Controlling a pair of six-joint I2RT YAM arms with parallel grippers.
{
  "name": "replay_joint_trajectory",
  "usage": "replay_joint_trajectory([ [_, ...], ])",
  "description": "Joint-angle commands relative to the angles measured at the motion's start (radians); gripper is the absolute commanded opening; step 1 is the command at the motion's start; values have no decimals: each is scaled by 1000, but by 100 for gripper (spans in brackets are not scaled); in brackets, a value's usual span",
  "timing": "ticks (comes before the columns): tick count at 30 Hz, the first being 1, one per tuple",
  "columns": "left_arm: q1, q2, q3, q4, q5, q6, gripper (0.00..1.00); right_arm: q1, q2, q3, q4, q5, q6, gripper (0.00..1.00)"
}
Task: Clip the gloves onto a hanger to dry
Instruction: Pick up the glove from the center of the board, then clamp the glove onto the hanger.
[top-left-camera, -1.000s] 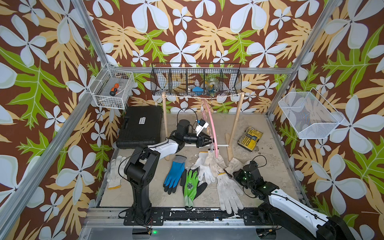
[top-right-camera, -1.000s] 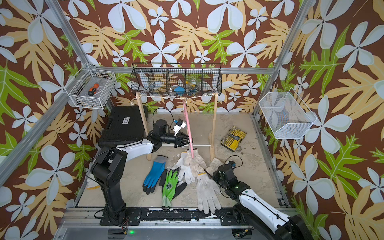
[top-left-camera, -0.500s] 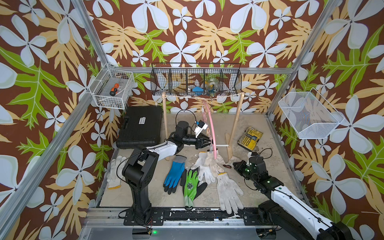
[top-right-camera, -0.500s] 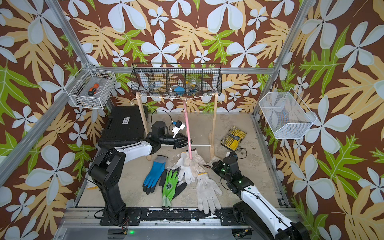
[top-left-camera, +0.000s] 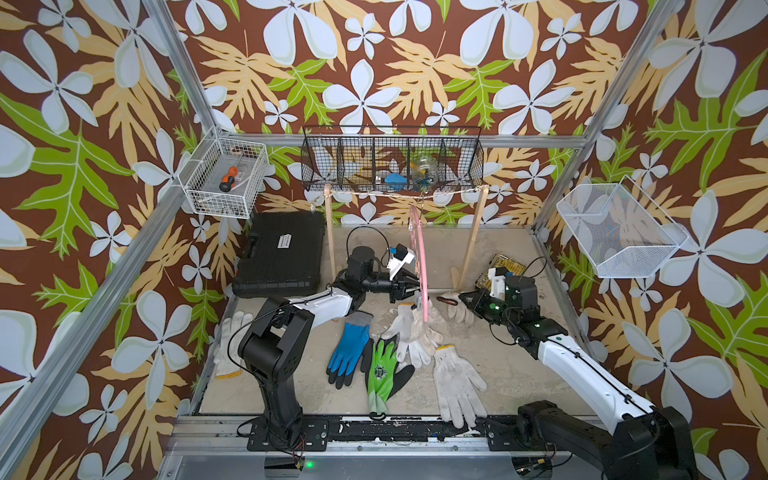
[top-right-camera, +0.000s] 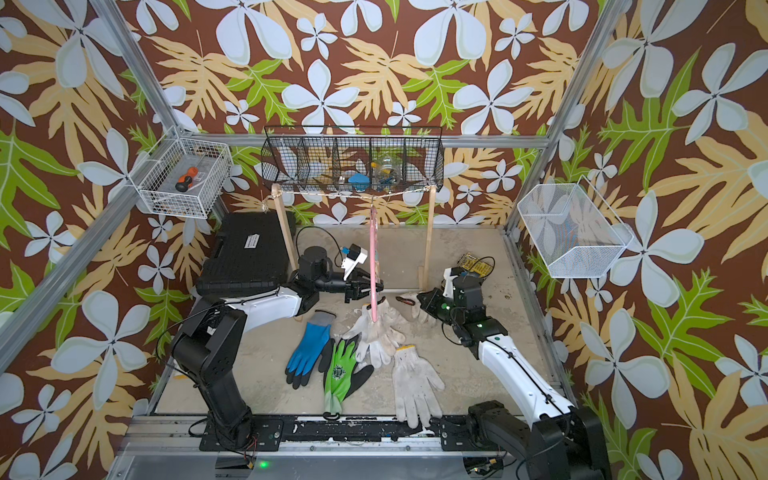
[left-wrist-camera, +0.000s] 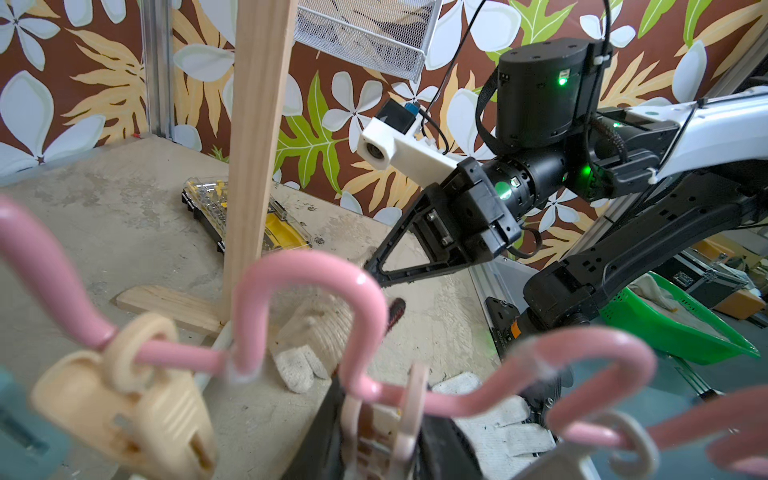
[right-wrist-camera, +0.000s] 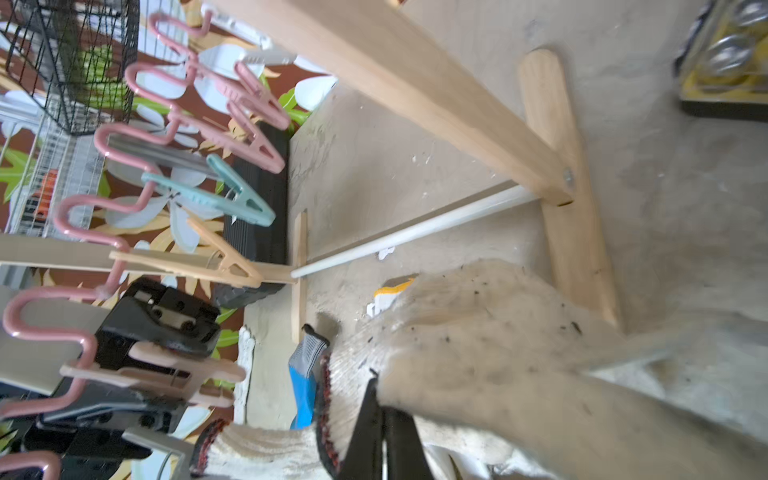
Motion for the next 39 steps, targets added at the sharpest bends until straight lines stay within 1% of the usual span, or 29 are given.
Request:
replay_joint_trajectory([
  [1, 0, 17, 23, 19, 12, 23, 0, -1, 23, 7, 69, -96, -6, 0],
  [8, 0, 56, 52, 16, 18, 33, 0, 19, 78, 35, 147, -149, 56, 0],
  [14, 0, 78, 52, 109, 30, 12, 0, 36, 133, 15, 179, -175, 88, 0],
  [17, 0, 79, 31, 176, 27, 5, 0, 36, 159, -2, 258, -196, 150, 0],
  [21, 0, 88, 30, 189, 16, 28, 0, 40, 196, 4, 321, -225, 213, 0],
  [24, -1, 91, 29, 198, 4, 49, 0, 42, 221, 26, 330, -238, 227, 0],
  [27, 0, 96, 29, 218, 3, 51, 0, 42, 243, 41, 332, -226, 230, 0],
  [31, 1, 104, 30, 225, -5, 59, 0, 43, 274, 43, 386, -244, 267, 0],
  [39, 1, 120, 36, 227, -21, 80, 0, 46, 287, 59, 406, -246, 291, 0],
])
